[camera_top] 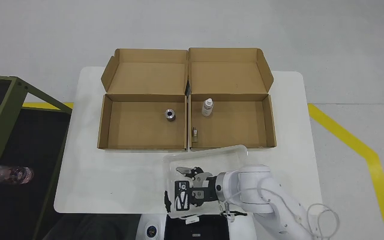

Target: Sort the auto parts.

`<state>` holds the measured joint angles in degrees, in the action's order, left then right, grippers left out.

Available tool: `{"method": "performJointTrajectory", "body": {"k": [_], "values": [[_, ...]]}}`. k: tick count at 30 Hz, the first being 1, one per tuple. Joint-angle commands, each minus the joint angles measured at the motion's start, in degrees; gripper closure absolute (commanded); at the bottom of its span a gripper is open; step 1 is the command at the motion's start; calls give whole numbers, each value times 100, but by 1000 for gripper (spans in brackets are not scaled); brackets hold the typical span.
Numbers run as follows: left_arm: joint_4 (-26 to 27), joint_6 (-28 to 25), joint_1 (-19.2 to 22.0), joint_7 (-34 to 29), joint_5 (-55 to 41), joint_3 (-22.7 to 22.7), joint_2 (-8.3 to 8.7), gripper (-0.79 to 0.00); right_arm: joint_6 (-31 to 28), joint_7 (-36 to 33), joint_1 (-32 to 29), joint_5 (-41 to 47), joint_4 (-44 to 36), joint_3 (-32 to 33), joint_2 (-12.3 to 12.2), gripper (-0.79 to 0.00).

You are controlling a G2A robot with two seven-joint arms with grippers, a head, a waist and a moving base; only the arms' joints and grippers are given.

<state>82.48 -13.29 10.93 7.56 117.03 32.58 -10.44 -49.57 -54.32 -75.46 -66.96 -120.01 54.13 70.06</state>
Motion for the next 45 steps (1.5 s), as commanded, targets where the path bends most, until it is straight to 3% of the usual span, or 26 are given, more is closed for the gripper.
{"method": "performJointTrajectory", "body": {"k": [1, 7, 13, 20, 45], "values": [[0, 0, 0, 0, 0, 0, 0, -785, -17, -22, -86, -35, -13, 52, -46, -782], [0, 0, 0, 0, 0, 0, 0, -785, -58, 19, -200, -86, 20, 172, -170, -751], [0, 0, 0, 0, 0, 0, 0, -785, -48, 9, -207, -59, 53, 284, -247, -634], [0, 0, 0, 0, 0, 0, 0, -785, -42, 3, -149, -62, 197, 218, -310, -585], [0, 0, 0, 0, 0, 0, 0, -785, 50, -89, 144, 63, 498, -210, -486, -634]]}}
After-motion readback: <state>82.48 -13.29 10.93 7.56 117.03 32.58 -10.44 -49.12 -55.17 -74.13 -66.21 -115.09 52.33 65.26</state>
